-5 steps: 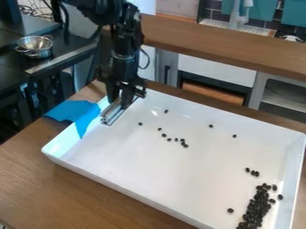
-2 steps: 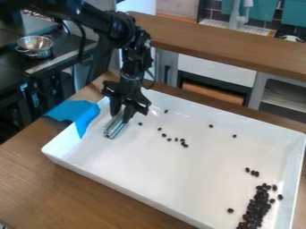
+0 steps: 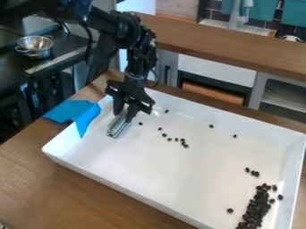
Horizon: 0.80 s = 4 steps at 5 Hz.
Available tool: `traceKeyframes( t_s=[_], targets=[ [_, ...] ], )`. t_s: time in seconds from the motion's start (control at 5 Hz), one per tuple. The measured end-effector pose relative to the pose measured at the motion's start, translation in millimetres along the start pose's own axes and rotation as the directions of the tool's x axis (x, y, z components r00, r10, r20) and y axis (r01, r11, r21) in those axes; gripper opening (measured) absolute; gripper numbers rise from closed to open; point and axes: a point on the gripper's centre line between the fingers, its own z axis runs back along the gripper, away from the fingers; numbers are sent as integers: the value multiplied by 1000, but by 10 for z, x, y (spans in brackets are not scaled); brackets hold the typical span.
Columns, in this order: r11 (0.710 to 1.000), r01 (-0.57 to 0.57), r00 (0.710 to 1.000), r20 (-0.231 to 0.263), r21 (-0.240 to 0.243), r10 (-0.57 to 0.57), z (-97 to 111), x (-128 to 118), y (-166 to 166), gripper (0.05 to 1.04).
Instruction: Sweep into pile
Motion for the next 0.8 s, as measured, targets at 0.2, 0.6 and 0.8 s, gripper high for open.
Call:
traceKeyframes(
  t_s=[0.2, 0.6, 0.8],
  targets=[
    [1000, -16, 1000, -26, -27, 15, 16, 15, -66, 351],
    [997, 34, 998, -48, -72, -38, 115, -10, -428, 351],
    [996, 27, 998, -49, -82, -31, 121, -13, -465, 351]
  ],
)
